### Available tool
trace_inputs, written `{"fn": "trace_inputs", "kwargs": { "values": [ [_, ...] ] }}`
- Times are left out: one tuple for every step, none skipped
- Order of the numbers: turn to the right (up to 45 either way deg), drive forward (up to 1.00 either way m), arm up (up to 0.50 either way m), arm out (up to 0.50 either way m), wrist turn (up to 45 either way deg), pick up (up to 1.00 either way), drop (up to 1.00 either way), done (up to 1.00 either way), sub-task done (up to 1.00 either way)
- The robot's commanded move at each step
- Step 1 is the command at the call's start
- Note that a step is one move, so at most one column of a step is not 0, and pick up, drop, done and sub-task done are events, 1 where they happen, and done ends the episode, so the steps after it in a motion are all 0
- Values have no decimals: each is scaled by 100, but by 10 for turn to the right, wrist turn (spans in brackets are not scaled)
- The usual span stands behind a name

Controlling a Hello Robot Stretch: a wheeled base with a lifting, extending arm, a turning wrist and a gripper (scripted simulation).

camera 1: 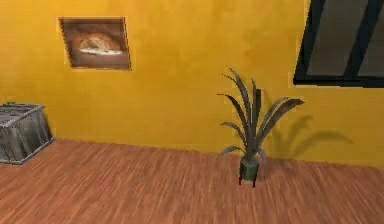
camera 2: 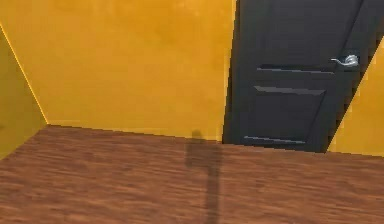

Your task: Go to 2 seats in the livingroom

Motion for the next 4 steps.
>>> {"fn": "trace_inputs", "kwargs": {
  "values": [
    [0, 45, 0, 0, 0, 0, 0, 0, 0],
    [-180, 0, 0, 0, 0, 0, 0, 0, 0],
    [0, 50, 0, 0, 0, 0, 0, 0, 0],
    [-450, 0, 0, 0, 0, 0, 0, 0, 0]
  ]
}}
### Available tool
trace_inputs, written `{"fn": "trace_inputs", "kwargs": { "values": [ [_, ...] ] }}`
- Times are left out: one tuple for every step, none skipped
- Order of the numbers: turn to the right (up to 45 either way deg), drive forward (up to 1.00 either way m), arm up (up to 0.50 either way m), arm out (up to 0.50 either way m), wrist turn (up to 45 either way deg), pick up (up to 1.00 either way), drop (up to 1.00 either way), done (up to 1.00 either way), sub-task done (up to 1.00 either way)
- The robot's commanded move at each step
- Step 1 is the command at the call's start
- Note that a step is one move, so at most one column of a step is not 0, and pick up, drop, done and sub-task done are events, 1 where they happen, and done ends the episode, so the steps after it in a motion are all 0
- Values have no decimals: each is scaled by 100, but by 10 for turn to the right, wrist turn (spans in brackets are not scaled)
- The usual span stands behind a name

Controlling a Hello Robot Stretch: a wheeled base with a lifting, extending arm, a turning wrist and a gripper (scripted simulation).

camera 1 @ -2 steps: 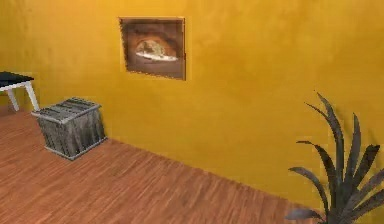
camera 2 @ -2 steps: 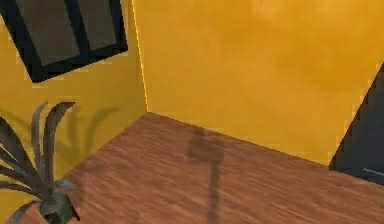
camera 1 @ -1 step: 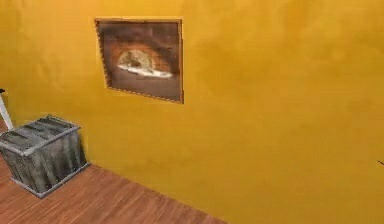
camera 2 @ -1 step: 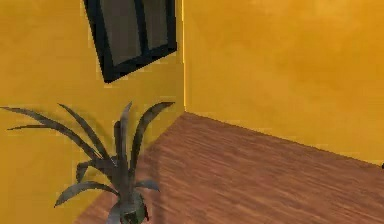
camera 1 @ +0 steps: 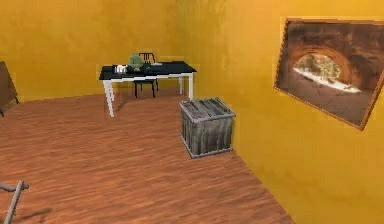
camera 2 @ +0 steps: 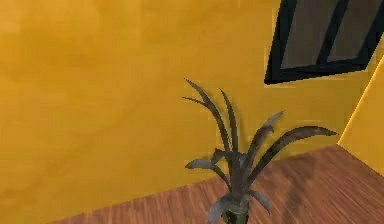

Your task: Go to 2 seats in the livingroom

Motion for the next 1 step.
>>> {"fn": "trace_inputs", "kwargs": {
  "values": [
    [-150, 0, 0, 0, 0, 0, 0, 0, 0]
  ]
}}
